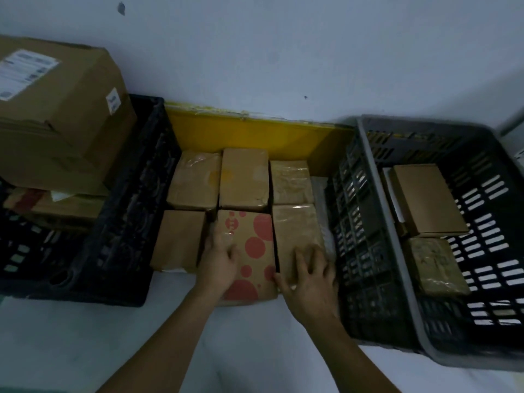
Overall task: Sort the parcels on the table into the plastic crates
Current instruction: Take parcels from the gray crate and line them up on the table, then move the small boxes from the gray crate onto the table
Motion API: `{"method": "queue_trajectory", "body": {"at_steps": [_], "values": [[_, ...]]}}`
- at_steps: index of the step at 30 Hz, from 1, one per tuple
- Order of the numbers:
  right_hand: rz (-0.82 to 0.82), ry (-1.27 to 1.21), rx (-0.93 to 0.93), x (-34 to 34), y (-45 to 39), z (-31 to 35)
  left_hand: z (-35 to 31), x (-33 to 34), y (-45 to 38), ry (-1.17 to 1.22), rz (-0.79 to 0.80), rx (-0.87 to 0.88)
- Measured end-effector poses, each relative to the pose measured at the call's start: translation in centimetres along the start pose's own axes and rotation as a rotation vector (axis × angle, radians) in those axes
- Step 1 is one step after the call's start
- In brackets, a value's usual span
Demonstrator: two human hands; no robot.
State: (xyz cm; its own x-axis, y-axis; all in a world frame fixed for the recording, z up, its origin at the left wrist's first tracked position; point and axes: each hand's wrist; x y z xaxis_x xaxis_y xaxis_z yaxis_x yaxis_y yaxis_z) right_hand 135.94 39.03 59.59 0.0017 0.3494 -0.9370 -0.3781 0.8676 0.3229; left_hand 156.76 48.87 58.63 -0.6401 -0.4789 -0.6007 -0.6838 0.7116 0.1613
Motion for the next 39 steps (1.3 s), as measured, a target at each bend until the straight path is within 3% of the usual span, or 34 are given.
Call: {"method": "queue_trajectory", "body": {"at_steps": [5,9,13,19,26,29,31,36,39], "values": [[0.014,0.049,-0.019,0.6,0.1,0.3,0.2,0.9,0.0,-0.522,0.155,0.048],[0.025,0.113,-0.025,0.5,0.2,0.6,-0.3,1.0,-0.4,-0.792,0.202,0.113],[0.018,0.157,-0.054,-0.2,0.2,0.0,-1.2,0.7,-0.4,-0.821,0.24,0.172],[-0.118,0.164,-0.114,-5.0,1.2,0.4,-5.6,-0.9,-1.3,-0.781,0.086,0.303],[-0.522,0.034,-0.254,-13.4,2.8,-1.0,-14.8,-0.1,-1.9,-0.736,0.016,0.456],[-0.686,-0.044,-0.22,-16.4,1.4,-4.2,-18.3,1.1,-1.5,-0.715,-0.013,0.517],[-0.667,-0.049,-0.128,-18.1,-0.1,-7.3,-20.3,2.0,-1.2,-0.678,-0.043,0.551],[-0.383,0.025,0.143,-19.8,-5.6,-16.7,-24.8,5.9,-0.4,-0.667,-0.084,0.571],[-0.266,0.084,0.184,-19.7,-8.7,-21.0,-27.5,8.9,0.3,-0.659,-0.04,0.56]]}}
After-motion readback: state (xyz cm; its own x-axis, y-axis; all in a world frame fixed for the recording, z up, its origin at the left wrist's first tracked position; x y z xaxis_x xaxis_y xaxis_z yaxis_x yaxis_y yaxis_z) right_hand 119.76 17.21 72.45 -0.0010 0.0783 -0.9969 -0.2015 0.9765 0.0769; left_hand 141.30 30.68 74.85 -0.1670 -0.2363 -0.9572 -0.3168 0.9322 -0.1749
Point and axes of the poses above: each hand's wrist, its own y-axis away from the middle knuckle, its own x-axis out of the palm, z = x × y, and after that the axes turned 7 degrees about x, right-handed
